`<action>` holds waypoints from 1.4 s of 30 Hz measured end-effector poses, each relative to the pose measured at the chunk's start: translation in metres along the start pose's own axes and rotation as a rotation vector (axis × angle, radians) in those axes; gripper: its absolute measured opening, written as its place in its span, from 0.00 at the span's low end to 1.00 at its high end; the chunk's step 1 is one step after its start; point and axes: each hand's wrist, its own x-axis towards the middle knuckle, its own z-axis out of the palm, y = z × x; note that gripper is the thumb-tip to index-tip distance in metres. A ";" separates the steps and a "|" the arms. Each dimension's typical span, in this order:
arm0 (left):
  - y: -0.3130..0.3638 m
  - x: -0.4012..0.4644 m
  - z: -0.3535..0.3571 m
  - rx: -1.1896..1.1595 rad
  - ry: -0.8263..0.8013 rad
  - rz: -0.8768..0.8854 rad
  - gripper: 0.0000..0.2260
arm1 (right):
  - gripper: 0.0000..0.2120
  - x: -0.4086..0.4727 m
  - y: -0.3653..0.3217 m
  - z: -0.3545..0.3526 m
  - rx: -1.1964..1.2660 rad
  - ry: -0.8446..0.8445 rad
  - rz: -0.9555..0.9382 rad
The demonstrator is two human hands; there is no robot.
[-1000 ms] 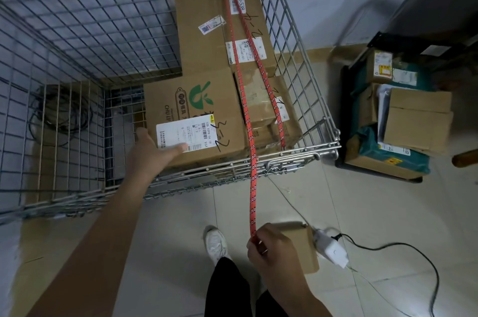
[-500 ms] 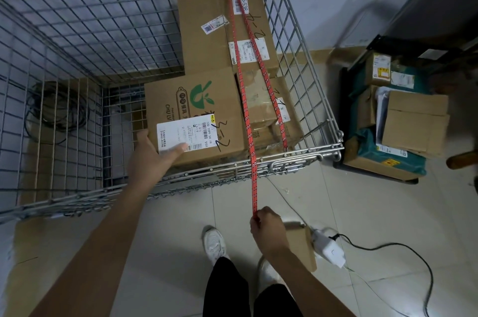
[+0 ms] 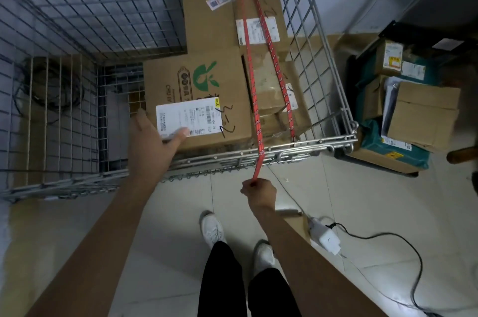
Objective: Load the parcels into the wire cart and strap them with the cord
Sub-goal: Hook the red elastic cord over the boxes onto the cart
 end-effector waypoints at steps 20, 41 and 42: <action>-0.005 -0.085 0.179 -0.883 -0.573 -0.853 0.07 | 0.11 0.026 0.005 0.002 -0.009 0.030 -0.254; -0.002 -0.047 0.222 -1.267 -0.556 -1.292 0.15 | 0.11 0.021 -0.020 0.030 0.441 0.356 0.192; -0.006 -0.049 0.225 -1.268 -0.561 -1.273 0.18 | 0.10 0.018 -0.020 0.032 0.433 0.380 0.186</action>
